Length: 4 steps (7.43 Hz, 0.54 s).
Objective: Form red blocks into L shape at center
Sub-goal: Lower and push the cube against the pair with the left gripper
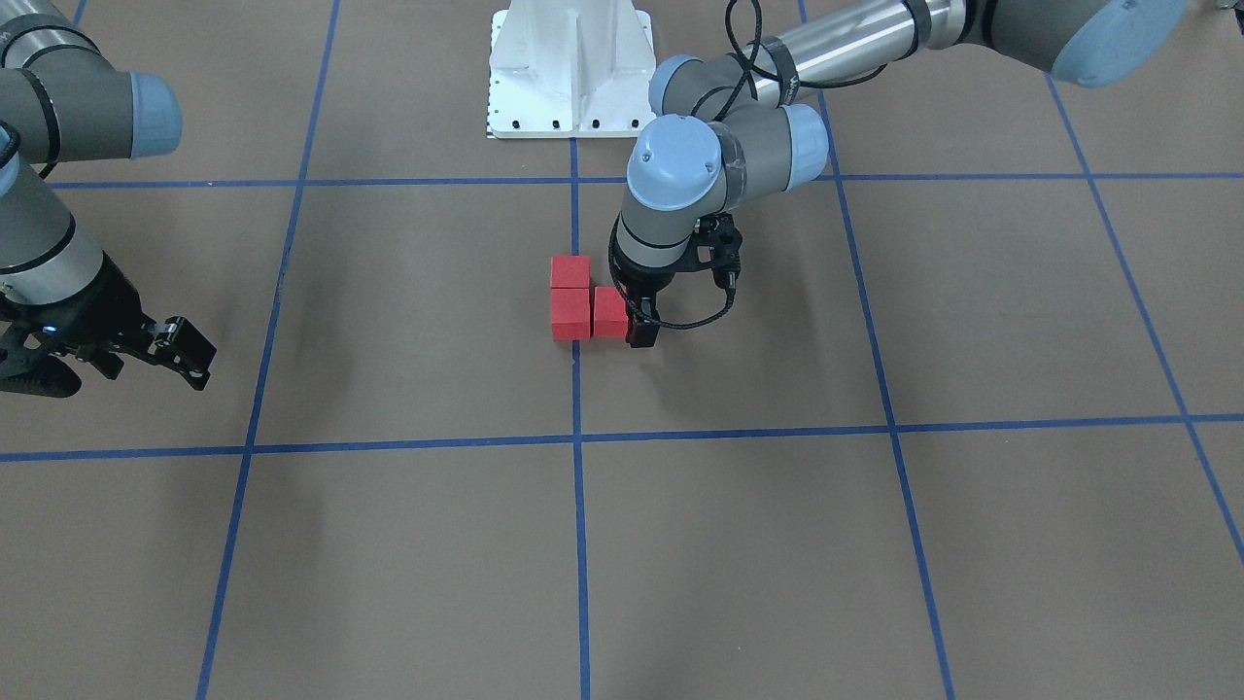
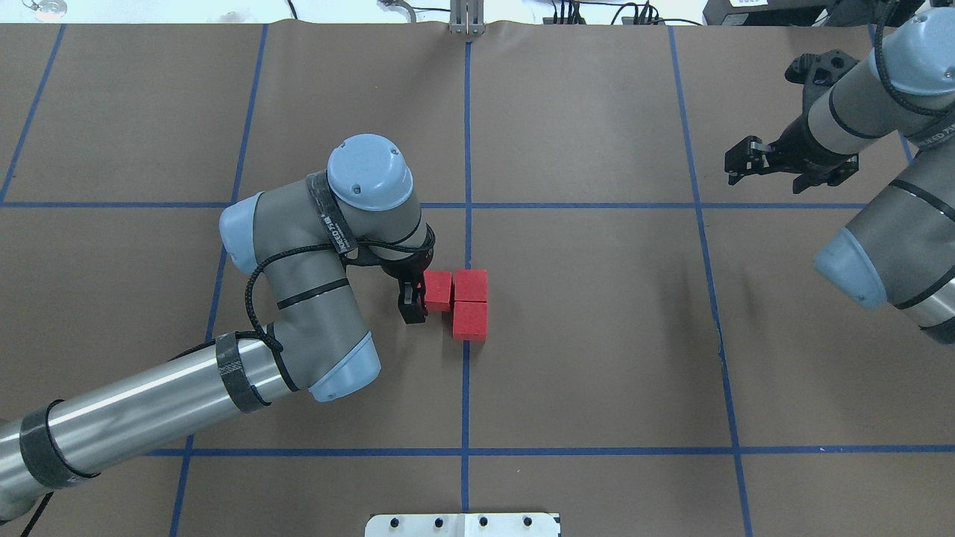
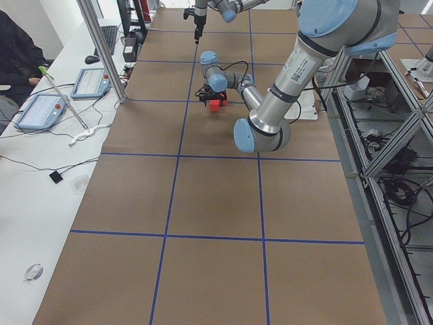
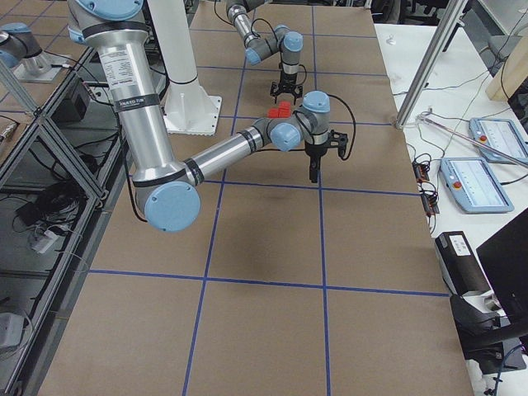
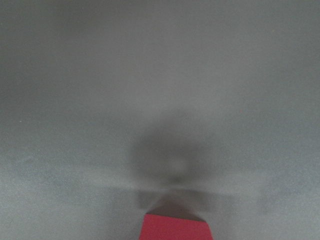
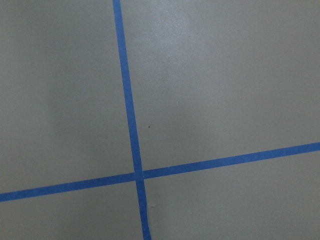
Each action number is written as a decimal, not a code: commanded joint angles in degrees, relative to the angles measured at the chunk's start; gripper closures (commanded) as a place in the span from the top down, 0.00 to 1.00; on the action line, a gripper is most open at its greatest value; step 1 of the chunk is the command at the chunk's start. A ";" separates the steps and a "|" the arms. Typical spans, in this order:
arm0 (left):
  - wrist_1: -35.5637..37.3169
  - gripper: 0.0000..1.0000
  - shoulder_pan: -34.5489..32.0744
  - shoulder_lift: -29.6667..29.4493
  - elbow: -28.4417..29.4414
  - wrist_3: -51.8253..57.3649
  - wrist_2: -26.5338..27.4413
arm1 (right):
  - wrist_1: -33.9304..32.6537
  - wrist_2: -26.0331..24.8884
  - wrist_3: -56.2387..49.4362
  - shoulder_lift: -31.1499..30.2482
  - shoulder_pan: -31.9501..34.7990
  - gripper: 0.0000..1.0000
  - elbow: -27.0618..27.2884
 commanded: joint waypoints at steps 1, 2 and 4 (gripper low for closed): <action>-0.10 1.00 -0.02 -0.03 -0.21 0.01 -0.09 | 0.01 0.01 0.00 0.14 0.00 0.99 -0.21; -0.10 1.00 -0.02 -0.03 -0.30 0.01 -0.09 | 0.01 0.01 0.00 0.14 0.00 0.99 -0.21; -0.01 1.00 -0.28 0.05 -1.00 0.44 -0.17 | 0.01 0.01 0.00 0.22 0.00 0.99 -0.30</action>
